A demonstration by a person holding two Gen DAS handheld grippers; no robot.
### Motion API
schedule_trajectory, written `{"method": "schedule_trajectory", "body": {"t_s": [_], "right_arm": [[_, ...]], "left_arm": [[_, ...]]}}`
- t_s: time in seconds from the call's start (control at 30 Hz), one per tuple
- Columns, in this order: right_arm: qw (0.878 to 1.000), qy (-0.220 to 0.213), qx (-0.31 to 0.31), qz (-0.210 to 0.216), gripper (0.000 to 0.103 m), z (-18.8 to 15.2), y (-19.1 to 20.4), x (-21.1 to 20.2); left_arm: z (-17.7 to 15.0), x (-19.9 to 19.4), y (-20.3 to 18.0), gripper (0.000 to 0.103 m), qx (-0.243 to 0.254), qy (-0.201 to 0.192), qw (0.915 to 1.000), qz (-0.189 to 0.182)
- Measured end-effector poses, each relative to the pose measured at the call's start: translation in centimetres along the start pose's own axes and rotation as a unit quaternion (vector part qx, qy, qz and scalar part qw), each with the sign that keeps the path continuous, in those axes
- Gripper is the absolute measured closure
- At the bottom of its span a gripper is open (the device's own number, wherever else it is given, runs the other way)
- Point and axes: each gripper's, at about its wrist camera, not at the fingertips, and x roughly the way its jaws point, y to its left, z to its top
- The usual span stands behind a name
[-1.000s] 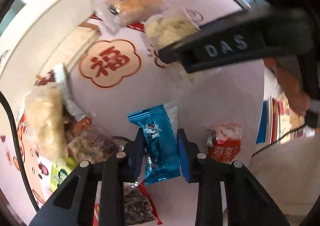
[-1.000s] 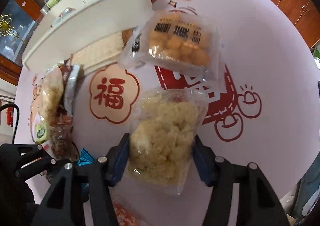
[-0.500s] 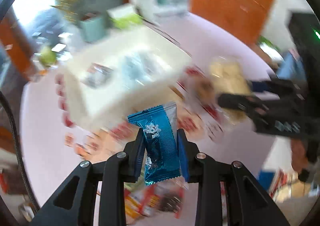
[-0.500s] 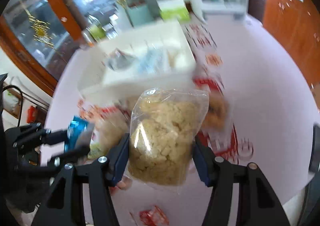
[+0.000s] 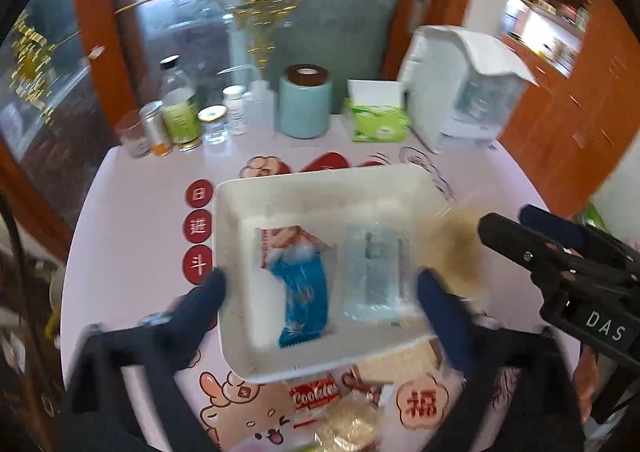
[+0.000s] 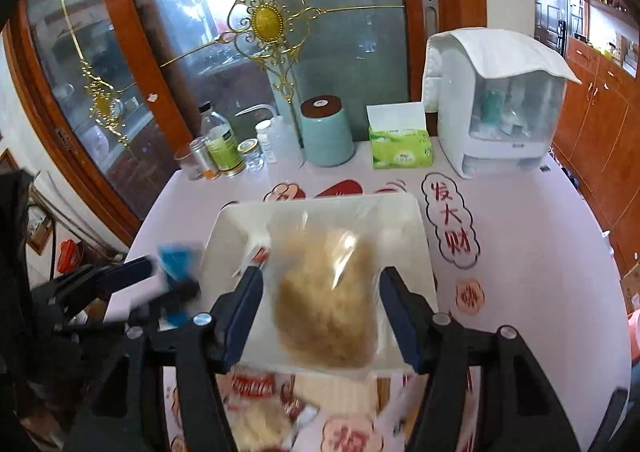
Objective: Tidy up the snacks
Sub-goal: 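Release the blue candy and cracker bag into the white tray, then grasp the red-striped pack with the left tool while the right tool grasps the red cake, place both in tray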
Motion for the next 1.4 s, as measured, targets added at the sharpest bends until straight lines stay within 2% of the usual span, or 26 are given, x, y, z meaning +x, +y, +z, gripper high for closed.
{"method": "schedule_trajectory", "body": {"t_s": [0.13,0.23,0.4,0.67,0.77,0.9,1.07,1.27,1.3,1.4], "right_arm": [[1.0,0.019,0.011,0.003,0.038,0.5,-0.5,2.1],[1.0,0.03,0.004,0.008,0.038,-0.2,-0.5,2.2],[0.999,0.04,-0.026,0.017,0.038,-2.3,0.0,0.8],[0.996,0.044,-0.056,0.049,0.038,-6.0,0.3,-3.6],[0.995,0.05,-0.065,0.06,0.038,-7.9,0.0,-5.2],[0.992,0.062,-0.085,0.077,0.038,-11.4,-0.3,-7.2],[0.985,0.084,-0.115,0.095,0.038,-16.6,-0.6,-8.6],[0.968,0.151,-0.154,0.13,0.038,-24.6,-0.9,-7.8],[0.965,0.163,-0.161,0.13,0.038,-25.8,-0.8,-7.3],[0.957,0.19,-0.184,0.123,0.038,-28.8,-0.6,-6.0]], "left_arm": [[-1.1,0.8,0.4,0.005,-0.014,0.009,0.9995,0.025],[-2.3,0.2,0.7,0.005,-0.017,0.0,0.9995,0.026],[-4.2,-1.3,0.0,0.005,-0.003,-0.01,0.999,0.043],[-8.2,-5.1,-2.2,0.005,0.022,0.009,0.9991,0.036],[-10.6,-7.1,-3.2,0.005,0.033,0.009,0.9986,0.04],[-13.8,-9.3,-3.9,0.005,0.025,0.008,0.9985,0.049],[-18.9,-10.9,-4.2,0.005,-0.017,0.014,0.9978,0.063],[-25.4,-9.5,-4.3,0.005,-0.064,0.044,0.9919,0.1],[-26.6,-8.8,-4.3,0.005,-0.073,0.054,0.9897,0.111],[-28.8,-7.7,-3.9,0.005,-0.095,0.076,0.986,0.114]]}}
